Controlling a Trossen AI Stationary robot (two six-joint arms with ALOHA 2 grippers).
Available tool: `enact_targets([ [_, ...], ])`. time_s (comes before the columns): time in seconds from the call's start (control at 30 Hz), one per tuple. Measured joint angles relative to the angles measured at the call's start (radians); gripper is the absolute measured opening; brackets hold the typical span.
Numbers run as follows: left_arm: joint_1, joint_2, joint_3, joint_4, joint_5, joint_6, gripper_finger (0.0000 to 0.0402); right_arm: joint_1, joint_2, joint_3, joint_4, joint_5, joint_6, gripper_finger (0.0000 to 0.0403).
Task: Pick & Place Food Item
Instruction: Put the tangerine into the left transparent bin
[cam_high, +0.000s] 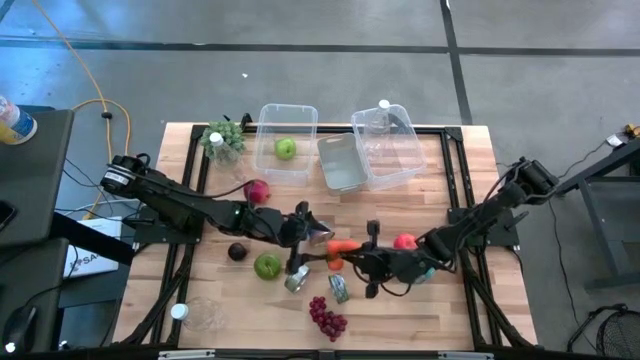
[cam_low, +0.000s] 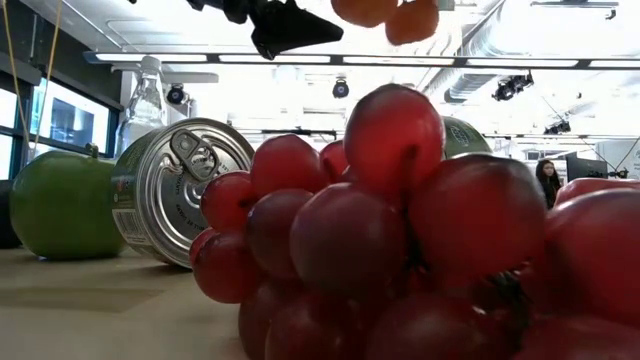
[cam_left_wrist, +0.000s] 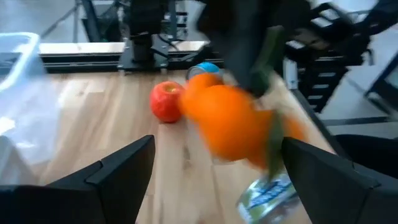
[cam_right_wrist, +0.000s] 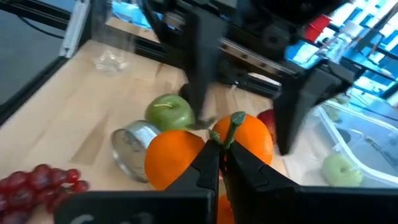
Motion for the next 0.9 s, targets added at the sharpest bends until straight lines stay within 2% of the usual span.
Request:
enact_targets([
  [0.43, 0.024, 0.000, 0.000, 0.009, 0.023, -0.007, 0.0340, -0.069, 0.000, 0.000, 0.051, -0.113, -0.036, 0.0003],
  [0.7, 0.030, 0.000, 0.000, 0.023, 0.022, -0.006, 0.0340, -0.109, 0.000, 0.000, 0.075, -0.127, -0.057, 0.0003],
  [0.9, 0.030, 0.000, 0.000, 0.023, 0.022, -0.003, 0.0340, -0.143, 0.000, 0.000, 0.091, -0.198, -0.057, 0.0003],
])
